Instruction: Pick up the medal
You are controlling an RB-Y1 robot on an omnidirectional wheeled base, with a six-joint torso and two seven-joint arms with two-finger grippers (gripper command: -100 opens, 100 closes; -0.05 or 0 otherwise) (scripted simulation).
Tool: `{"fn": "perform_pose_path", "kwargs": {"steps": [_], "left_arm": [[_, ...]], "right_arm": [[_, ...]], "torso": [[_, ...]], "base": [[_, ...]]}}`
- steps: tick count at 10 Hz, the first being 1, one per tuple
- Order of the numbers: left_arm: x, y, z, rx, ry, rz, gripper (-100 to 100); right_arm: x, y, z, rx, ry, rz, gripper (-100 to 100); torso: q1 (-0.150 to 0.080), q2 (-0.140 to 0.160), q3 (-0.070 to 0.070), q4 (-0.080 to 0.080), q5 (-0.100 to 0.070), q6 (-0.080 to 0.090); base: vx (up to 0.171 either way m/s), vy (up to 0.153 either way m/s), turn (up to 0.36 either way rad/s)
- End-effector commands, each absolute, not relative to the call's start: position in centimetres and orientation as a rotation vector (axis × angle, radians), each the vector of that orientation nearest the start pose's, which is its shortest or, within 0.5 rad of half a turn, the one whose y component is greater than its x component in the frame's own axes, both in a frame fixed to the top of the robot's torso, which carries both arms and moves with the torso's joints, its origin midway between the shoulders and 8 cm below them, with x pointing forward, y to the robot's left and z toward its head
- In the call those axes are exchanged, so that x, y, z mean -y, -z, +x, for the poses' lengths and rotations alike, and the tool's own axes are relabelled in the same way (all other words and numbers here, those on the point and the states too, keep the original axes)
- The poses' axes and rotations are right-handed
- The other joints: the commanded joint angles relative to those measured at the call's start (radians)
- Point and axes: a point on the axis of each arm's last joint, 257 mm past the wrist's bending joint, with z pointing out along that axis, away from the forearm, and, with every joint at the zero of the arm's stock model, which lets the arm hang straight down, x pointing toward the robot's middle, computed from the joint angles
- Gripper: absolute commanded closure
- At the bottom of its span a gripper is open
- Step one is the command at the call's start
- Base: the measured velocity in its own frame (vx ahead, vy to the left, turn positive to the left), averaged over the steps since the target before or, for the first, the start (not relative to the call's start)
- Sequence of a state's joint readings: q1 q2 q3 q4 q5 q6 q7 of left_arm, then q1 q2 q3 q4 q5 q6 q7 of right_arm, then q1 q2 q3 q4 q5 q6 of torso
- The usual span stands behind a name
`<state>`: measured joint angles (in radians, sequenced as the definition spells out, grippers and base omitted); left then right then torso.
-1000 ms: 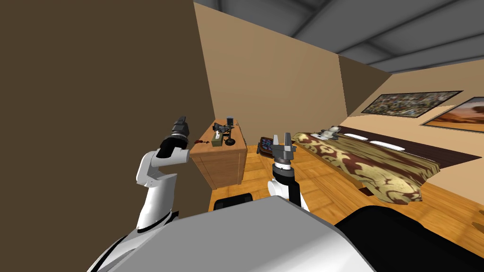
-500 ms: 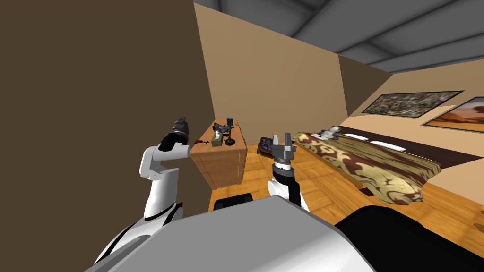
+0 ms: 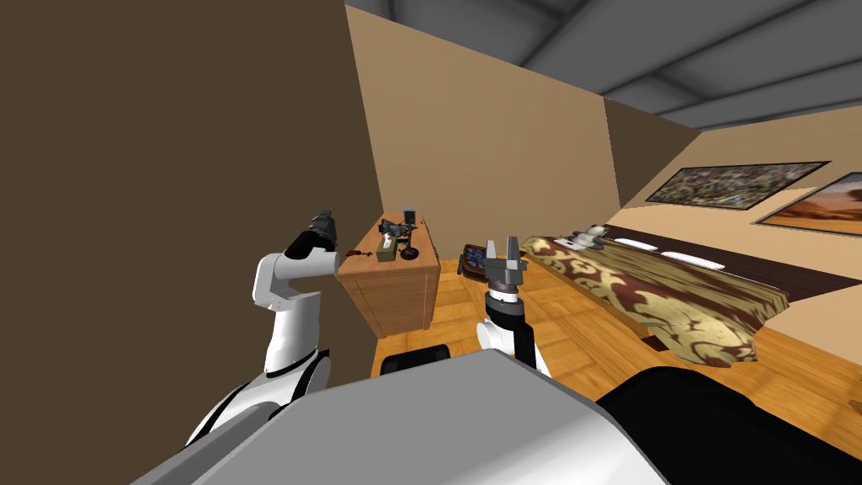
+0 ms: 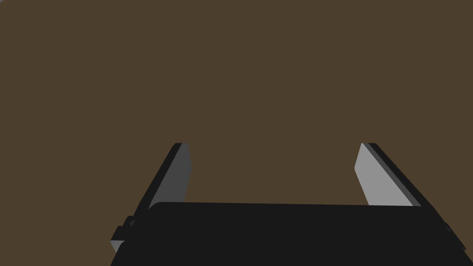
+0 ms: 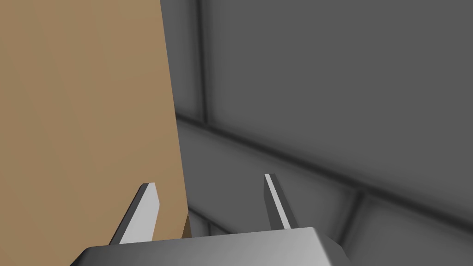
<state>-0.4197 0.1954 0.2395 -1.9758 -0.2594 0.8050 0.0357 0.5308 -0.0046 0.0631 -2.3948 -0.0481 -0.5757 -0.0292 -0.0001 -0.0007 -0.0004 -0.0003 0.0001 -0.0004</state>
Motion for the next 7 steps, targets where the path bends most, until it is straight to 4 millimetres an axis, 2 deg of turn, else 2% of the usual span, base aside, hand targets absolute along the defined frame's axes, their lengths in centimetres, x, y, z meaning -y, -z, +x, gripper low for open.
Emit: {"fn": "perform_pose_path", "kwargs": {"steps": [1, 3, 4, 6, 7], "left_arm": [[-36.8, -3.1, 58.2, -1.059, 0.770, -1.184, -100], [-37.1, -1.9, 58.1, -1.082, 0.748, -1.226, -100], [-37.3, -1.9, 58.9, -1.094, 0.734, -1.251, -100], [-37.5, -0.8, 58.7, -1.116, 0.713, -1.289, -100], [-37.6, -0.7, 59.4, -1.135, 0.697, -1.318, -100]], "right_arm": [[26.2, -7.7, 30.5, -0.463, -1.447, 0.571, 0], [26.2, -7.7, 30.5, -0.463, -1.447, 0.571, 0], [26.2, -7.7, 30.5, -0.463, -1.447, 0.571, 0], [26.2, -7.7, 30.5, -0.463, -1.447, 0.571, 0], [26.2, -7.7, 30.5, -0.463, -1.447, 0.571, 0]], "torso": [[0.000, 0.000, 0.000, 0.000, 0.000, 0.000], [0.000, -0.001, 0.000, 0.000, 0.000, 0.000], [0.000, 0.000, 0.000, 0.000, 0.000, 0.000], [0.000, -0.001, -0.001, 0.000, 0.000, 0.000], [0.000, 0.000, 0.000, 0.000, 0.000, 0.000]], "base": [[0.015, -0.001, 0.015], [0.012, 0.002, 0.004], [0.018, 0.004, 0.022], [0.015, 0.002, 0.002], [0.020, 0.003, 0.028]]}}
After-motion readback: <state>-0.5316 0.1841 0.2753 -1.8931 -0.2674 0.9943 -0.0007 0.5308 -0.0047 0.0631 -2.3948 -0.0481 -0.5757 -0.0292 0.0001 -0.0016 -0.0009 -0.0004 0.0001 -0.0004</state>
